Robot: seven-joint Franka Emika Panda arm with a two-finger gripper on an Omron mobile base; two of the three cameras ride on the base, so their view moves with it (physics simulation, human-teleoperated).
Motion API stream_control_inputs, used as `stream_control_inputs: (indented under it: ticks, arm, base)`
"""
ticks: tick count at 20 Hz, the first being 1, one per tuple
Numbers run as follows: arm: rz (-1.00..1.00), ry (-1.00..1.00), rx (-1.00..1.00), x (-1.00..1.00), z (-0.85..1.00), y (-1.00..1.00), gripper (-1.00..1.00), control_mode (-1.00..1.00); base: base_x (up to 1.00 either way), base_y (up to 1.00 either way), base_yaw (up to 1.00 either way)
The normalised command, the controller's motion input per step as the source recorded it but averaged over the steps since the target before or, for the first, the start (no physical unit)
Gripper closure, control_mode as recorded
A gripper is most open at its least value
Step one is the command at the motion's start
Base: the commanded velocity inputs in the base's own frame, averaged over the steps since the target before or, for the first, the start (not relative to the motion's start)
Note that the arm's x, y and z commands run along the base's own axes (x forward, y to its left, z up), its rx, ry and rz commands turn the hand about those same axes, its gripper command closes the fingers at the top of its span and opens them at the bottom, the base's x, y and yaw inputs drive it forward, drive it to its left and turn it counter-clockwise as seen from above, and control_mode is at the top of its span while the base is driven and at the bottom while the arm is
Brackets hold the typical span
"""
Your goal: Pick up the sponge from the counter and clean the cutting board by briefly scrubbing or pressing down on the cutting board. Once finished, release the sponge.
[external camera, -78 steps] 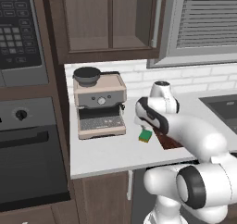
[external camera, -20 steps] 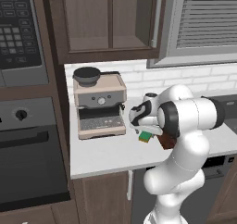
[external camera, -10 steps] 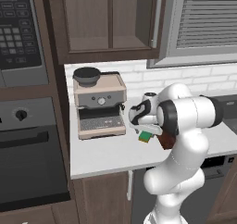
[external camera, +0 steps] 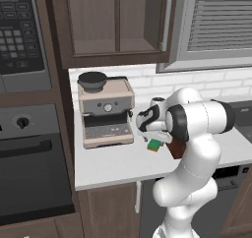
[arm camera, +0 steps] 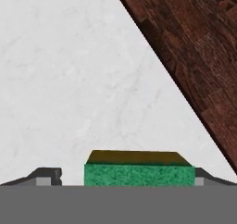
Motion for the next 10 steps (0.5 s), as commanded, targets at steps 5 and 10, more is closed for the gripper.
stream_control_inputs:
  ticks: [5, 10]
  arm:
    - [0.00, 0.00, 0.00, 0.00, -0.09, -0.04, 1.00, -1.00]
    - [-0.01, 0.00, 0.00, 0.00, 0.00, 0.00, 1.00, -1.00]
  base:
    - [0.00, 0.00, 0.00]
    - [0.00, 0.00, 0.00]
